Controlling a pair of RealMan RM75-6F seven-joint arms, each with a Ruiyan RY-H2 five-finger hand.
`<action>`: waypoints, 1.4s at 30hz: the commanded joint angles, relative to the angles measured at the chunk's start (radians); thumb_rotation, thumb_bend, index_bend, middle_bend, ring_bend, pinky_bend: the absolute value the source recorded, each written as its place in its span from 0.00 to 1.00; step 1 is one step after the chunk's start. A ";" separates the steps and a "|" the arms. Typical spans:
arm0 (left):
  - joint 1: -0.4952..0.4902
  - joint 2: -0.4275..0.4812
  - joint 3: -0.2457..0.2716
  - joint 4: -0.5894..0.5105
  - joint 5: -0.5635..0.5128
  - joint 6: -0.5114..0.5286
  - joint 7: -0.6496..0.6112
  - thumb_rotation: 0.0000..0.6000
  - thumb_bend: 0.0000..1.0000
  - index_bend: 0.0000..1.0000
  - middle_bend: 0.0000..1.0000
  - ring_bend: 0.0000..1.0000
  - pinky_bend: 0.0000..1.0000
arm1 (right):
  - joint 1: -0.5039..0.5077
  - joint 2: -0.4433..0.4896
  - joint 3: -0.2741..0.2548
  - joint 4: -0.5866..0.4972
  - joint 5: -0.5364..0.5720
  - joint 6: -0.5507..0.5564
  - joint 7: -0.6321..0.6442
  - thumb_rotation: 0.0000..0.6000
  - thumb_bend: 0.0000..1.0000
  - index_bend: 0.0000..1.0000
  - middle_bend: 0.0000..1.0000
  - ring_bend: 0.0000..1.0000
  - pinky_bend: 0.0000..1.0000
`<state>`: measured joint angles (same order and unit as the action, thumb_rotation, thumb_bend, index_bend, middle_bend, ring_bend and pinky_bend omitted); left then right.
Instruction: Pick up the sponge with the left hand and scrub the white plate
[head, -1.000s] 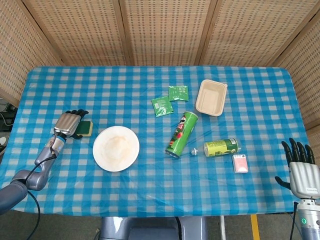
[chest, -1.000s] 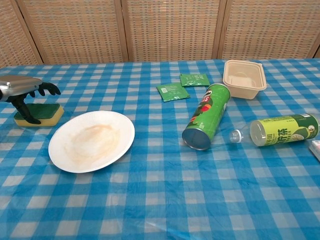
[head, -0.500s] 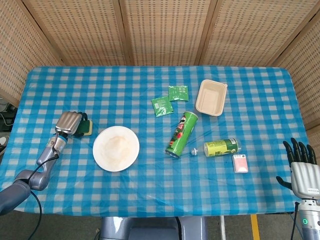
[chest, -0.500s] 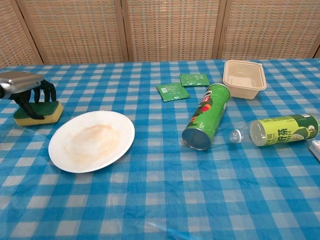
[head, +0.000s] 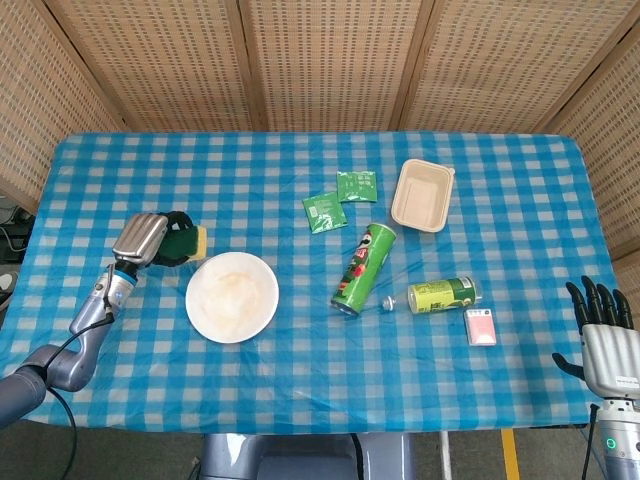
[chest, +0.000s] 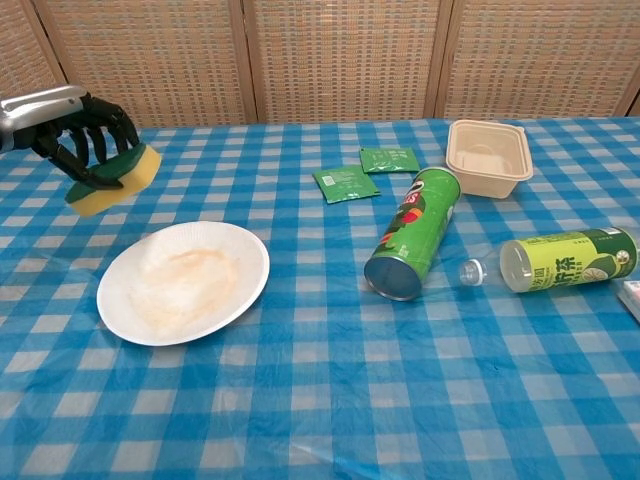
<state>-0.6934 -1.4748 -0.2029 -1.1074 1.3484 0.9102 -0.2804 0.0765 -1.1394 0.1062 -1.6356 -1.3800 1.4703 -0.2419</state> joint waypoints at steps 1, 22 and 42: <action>0.021 0.042 -0.014 -0.135 0.061 0.067 -0.210 1.00 0.25 0.53 0.48 0.47 0.49 | 0.000 0.001 -0.001 -0.001 -0.003 0.000 0.002 1.00 0.00 0.00 0.00 0.00 0.00; -0.033 -0.215 0.029 0.115 0.067 0.016 -0.399 1.00 0.27 0.57 0.49 0.47 0.49 | 0.002 0.004 -0.002 0.003 0.007 -0.009 0.004 1.00 0.00 0.00 0.00 0.00 0.00; -0.050 -0.361 0.055 0.331 0.071 -0.013 -0.528 1.00 0.30 0.60 0.50 0.48 0.49 | 0.000 0.011 0.002 0.004 0.013 -0.007 0.025 1.00 0.00 0.00 0.00 0.00 0.00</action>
<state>-0.7445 -1.8292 -0.1511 -0.7845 1.4176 0.8988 -0.8023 0.0765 -1.1285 0.1083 -1.6312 -1.3664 1.4626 -0.2171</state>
